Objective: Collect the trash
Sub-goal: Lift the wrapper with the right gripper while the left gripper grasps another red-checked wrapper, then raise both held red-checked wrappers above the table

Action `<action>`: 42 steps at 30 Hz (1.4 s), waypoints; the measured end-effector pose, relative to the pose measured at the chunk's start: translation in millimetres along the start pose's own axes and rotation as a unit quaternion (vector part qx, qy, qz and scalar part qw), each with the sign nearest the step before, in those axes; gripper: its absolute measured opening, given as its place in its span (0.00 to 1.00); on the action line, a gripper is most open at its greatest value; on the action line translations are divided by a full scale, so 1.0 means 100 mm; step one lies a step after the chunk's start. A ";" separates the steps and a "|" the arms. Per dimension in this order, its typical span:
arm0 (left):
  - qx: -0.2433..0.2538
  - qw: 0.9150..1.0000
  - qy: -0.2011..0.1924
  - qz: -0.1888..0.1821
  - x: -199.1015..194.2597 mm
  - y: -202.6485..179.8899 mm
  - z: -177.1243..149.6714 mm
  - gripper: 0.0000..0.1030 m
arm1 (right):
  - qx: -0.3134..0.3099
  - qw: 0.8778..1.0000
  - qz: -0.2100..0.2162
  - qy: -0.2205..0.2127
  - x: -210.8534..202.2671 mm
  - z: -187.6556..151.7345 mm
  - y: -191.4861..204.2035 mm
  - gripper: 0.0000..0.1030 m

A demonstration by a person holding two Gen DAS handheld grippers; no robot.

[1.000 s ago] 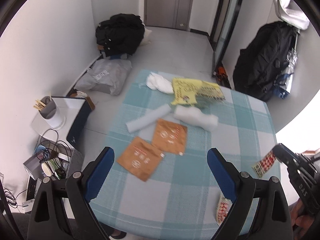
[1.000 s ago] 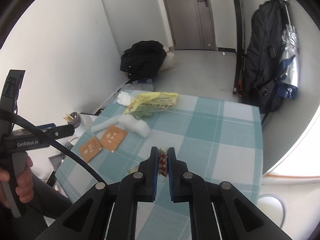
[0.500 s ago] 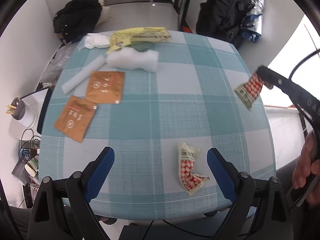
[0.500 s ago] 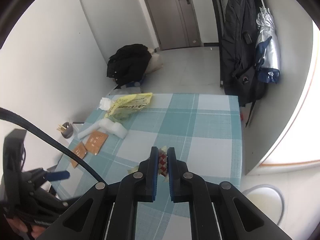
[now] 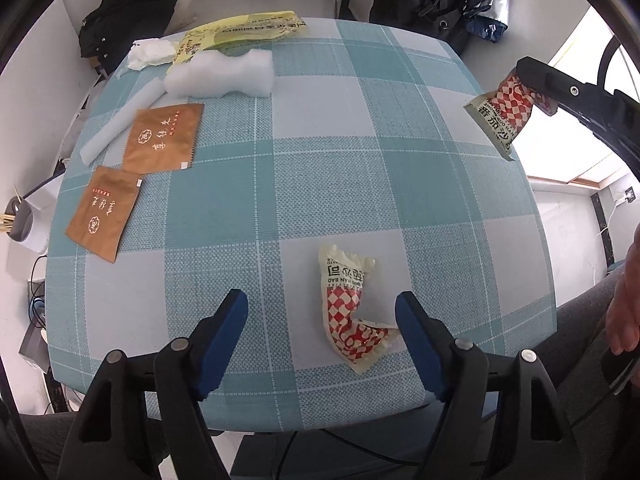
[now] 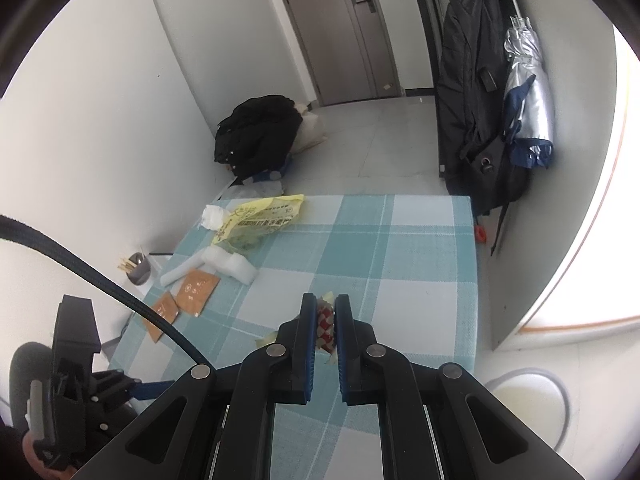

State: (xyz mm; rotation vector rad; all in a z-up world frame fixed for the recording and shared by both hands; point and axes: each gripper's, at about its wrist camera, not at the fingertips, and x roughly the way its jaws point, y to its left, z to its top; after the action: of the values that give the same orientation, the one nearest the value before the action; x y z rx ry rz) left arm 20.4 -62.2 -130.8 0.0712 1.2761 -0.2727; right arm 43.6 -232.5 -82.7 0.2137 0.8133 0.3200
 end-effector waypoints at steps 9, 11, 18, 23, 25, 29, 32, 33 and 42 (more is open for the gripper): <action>0.005 1.000 0.008 0.008 0.04 -0.05 -0.01 0.32 | 0.000 1.000 -0.002 0.000 -0.03 -0.02 -0.01 0.08; 0.007 1.000 0.010 0.003 0.03 -0.05 -0.01 0.16 | 0.000 1.000 -0.001 0.002 -0.02 -0.02 -0.01 0.08; 0.009 0.999 0.001 0.034 0.00 -0.02 -0.01 0.16 | -0.002 1.000 -0.004 0.009 0.01 -0.04 -0.01 0.08; -0.007 0.999 -0.006 0.032 -0.04 0.03 -0.01 0.15 | -0.004 1.000 -0.006 0.014 0.03 -0.06 0.00 0.08; -0.013 0.999 -0.011 0.030 -0.08 0.07 -0.01 0.15 | -0.006 1.000 -0.006 0.015 0.04 -0.06 0.01 0.08; -0.030 0.999 -0.024 0.030 -0.19 0.14 -0.09 0.15 | -0.011 1.000 -0.008 0.019 0.06 -0.08 0.03 0.08; -0.037 0.998 -0.030 0.029 -0.23 0.18 -0.09 0.15 | -0.021 0.999 -0.014 0.020 0.06 -0.08 0.07 0.08; -0.040 0.998 -0.033 0.026 -0.24 0.21 -0.09 0.15 | -0.023 0.999 -0.015 0.020 0.06 -0.08 0.08 0.08; -0.073 0.994 -0.077 -0.002 -0.47 0.45 0.00 0.15 | -0.035 0.999 -0.013 0.026 0.04 -0.16 0.26 0.07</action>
State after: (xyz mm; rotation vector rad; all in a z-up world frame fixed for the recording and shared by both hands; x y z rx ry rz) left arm 18.6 -10.7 -90.6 -0.0751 1.1393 -0.1842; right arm 29.4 -205.7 -87.8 0.1304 0.8547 0.3303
